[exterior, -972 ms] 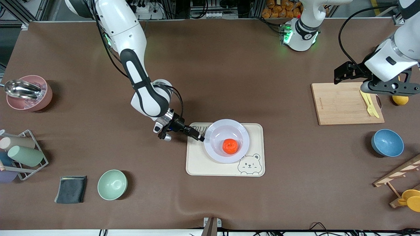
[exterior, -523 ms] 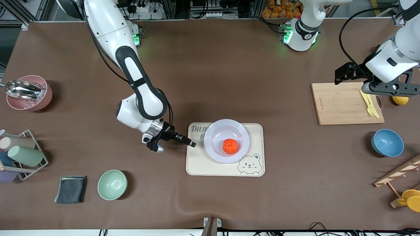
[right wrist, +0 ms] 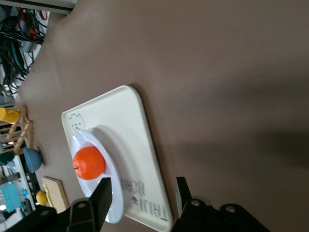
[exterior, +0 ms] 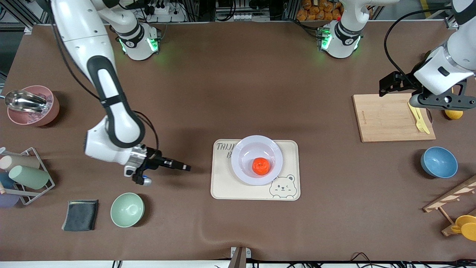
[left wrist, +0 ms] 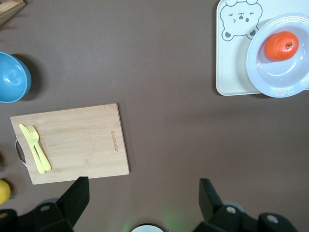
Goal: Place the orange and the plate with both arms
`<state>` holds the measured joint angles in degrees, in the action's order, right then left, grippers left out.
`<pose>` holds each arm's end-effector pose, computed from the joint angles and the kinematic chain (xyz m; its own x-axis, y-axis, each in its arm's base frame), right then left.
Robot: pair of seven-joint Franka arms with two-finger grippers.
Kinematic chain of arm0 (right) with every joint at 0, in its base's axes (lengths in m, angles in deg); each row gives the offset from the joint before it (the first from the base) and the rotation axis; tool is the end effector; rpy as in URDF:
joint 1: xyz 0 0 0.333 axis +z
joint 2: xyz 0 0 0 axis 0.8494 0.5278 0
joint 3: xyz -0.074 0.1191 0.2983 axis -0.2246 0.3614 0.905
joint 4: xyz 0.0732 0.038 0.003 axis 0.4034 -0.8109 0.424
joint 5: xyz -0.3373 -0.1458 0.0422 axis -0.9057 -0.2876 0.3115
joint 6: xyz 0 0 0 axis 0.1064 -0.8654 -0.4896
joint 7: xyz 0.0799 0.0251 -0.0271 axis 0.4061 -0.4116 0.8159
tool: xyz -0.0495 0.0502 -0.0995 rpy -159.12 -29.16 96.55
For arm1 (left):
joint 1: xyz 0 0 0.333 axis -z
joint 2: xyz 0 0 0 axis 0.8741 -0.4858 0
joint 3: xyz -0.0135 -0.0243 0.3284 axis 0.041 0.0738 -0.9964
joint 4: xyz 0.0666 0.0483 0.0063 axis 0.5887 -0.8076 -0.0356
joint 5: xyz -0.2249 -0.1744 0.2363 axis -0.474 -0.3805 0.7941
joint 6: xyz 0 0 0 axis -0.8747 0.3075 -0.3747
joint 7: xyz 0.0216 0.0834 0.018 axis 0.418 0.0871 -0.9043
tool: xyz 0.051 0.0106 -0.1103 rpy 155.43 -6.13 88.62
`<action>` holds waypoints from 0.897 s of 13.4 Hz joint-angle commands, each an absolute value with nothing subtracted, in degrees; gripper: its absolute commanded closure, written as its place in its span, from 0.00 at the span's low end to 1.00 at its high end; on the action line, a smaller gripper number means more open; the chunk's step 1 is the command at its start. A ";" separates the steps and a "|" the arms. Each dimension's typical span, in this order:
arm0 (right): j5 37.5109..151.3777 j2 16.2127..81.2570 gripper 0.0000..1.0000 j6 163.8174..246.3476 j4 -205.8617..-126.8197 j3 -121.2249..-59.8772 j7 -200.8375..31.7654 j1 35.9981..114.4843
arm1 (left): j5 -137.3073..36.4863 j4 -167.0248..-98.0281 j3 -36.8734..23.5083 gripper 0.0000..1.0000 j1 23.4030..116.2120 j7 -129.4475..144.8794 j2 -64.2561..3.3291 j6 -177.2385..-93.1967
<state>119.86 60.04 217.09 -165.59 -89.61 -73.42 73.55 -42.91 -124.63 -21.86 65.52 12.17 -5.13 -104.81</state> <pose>0.6473 0.1700 0.2580 0.9722 -0.1999 -0.1217 -0.2276 -0.6875 -0.6896 0.5183 -0.0729 0.6027 0.9904 -0.0996 -0.0956 -0.0978 -0.9949 0.0230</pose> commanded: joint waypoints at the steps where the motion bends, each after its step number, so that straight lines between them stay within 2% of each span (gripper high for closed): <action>1: 110.19 57.44 0.38 210.35 -163.93 -89.05 -74.54 68.53 | -44.06 -124.75 -21.84 0.00 65.24 11.97 -4.93 -104.98; 6: 97.52 57.61 0.38 191.97 -151.63 -89.76 -74.54 60.79 | -43.97 -125.01 -21.84 0.00 65.15 11.97 -5.19 -105.51; 12: 86.81 57.26 0.33 182.47 -144.59 -89.85 -74.54 57.62 | -43.97 -125.01 -21.84 0.00 65.41 11.97 -5.37 -105.59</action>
